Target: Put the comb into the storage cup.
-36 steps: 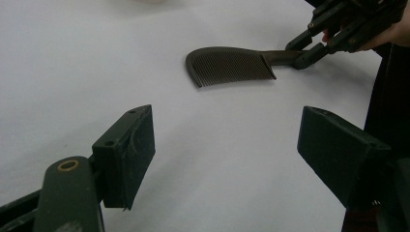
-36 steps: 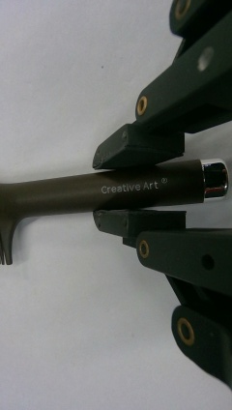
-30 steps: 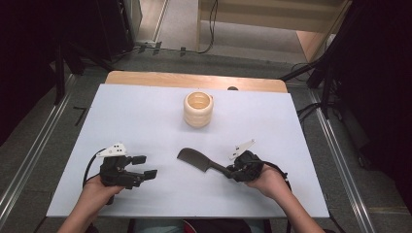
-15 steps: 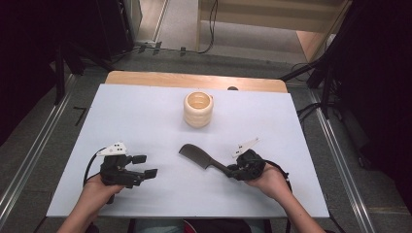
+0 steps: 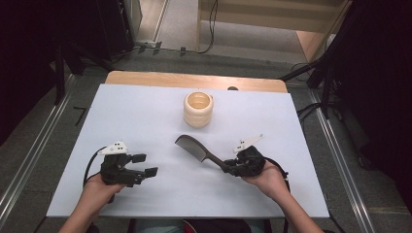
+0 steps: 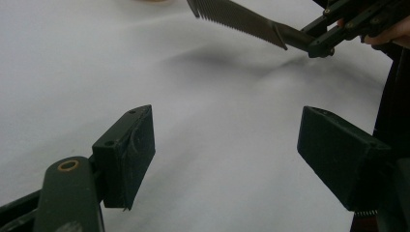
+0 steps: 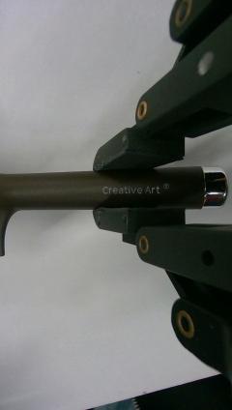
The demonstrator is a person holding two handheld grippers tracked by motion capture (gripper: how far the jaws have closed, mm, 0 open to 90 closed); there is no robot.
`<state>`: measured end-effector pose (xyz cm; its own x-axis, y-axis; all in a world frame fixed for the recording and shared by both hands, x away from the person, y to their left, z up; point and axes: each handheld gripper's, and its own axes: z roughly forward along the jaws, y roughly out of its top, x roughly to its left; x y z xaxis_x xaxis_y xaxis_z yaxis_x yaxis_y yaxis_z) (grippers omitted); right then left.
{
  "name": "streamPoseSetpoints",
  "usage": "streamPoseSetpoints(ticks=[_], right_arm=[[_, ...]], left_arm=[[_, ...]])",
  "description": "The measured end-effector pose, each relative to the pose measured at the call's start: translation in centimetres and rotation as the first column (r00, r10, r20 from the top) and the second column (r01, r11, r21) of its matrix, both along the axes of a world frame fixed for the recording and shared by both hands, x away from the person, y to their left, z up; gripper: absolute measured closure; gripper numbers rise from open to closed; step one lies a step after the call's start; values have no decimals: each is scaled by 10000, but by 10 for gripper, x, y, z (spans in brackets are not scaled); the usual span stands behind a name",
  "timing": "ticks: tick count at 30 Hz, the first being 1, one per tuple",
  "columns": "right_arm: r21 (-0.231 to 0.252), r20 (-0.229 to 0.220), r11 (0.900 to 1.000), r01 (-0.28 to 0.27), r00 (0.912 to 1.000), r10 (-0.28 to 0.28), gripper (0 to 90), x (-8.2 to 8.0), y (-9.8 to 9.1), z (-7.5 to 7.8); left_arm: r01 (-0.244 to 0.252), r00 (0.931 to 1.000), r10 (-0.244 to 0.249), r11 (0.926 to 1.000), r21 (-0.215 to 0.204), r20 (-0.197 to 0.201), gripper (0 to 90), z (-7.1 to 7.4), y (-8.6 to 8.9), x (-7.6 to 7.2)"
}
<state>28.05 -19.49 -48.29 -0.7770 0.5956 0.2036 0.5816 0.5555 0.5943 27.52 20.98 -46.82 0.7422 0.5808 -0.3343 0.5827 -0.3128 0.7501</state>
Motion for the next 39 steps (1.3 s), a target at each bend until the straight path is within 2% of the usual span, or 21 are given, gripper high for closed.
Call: streamPoseSetpoints(ticks=[6, 13, 18, 21, 23, 25, 31, 39], right_arm=[[602, 99, 9980, 207, 9997, -213, 705, 0, 5, 7], [919, 399, 9953, 308, 9986, -346, 704, 0, 13, 12], [1246, 613, 9904, 590, 9959, -671, 704, 1, 16, 16], [1391, 701, 9878, 704, 9943, -807, 704, 2, 20, 18], [1497, 742, 9857, 767, 9933, -886, 704, 2, 22, 19], [1540, 818, 9846, 827, 9920, -961, 704, 3, 25, 20], [1799, 1107, 9775, 1104, 9851, -1317, 704, 3, 33, 24], [2105, 1466, 9677, 1388, 9742, -1716, 704, 5, 43, 27]], left_arm=[[-67, 10000, 67, 9999, -90, -26, 220, 3, -2, 1], [-128, 9998, 123, 9993, -342, -131, 216, 6, -6, 2], [-215, 9998, 217, 9993, -304, 46, 218, 10, -10, 2], [-402, 9992, 401, 9990, -208, -35, 219, 12, -13, 3], [-548, 9982, 542, 9982, -255, -239, 219, 14, -14, 4], [-626, 9977, 618, 9976, -308, -272, 220, 15, -15, 4], [-741, 9972, 735, 9965, -390, -157, 220, 18, -17, 6], [-1066, 9943, 1063, 9914, -756, -83, 221, 23, -17, 10]])
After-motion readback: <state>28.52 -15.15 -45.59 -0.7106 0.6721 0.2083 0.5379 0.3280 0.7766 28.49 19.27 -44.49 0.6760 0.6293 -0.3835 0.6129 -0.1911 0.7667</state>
